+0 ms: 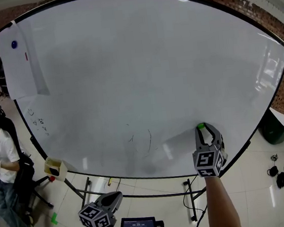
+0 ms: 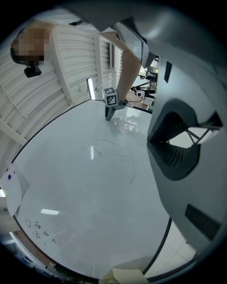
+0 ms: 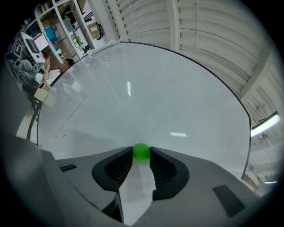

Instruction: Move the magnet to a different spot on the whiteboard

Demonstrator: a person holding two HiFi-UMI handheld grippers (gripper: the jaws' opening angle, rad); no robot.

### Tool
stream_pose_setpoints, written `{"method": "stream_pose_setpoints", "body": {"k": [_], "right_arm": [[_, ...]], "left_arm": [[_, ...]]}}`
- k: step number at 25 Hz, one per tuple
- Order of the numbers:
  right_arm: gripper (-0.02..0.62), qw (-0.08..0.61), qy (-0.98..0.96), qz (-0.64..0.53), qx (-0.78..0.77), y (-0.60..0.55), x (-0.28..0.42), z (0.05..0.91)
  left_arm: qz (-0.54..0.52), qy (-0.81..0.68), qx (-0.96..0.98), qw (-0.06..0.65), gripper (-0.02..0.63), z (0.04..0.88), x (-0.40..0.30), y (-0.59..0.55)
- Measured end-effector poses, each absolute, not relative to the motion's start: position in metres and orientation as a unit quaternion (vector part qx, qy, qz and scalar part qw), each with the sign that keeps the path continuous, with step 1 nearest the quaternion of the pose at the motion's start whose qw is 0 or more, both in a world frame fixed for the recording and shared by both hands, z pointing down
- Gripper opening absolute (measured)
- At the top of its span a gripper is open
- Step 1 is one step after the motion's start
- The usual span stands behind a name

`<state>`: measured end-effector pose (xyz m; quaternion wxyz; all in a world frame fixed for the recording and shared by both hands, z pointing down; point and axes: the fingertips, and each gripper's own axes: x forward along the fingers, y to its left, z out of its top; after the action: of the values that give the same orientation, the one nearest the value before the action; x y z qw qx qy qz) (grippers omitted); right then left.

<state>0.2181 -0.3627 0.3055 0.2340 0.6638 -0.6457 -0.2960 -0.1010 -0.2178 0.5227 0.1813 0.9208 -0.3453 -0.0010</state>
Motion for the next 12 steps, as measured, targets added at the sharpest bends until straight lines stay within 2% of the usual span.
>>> {"method": "stream_pose_setpoints", "body": {"k": [5,12], "right_arm": [[0.144,0.234,-0.663,-0.282,0.653,-0.3642,0.218,0.3084],[0.151,0.269,-0.678,-0.282,0.623,-0.365,0.2168,0.309]], "left_arm": [[0.001,-0.34,0.922,0.184,0.021,0.5245,-0.1038,-0.2188],[0.004,-0.328,0.926,0.187,0.021,0.5254,-0.1022,-0.2177]]}}
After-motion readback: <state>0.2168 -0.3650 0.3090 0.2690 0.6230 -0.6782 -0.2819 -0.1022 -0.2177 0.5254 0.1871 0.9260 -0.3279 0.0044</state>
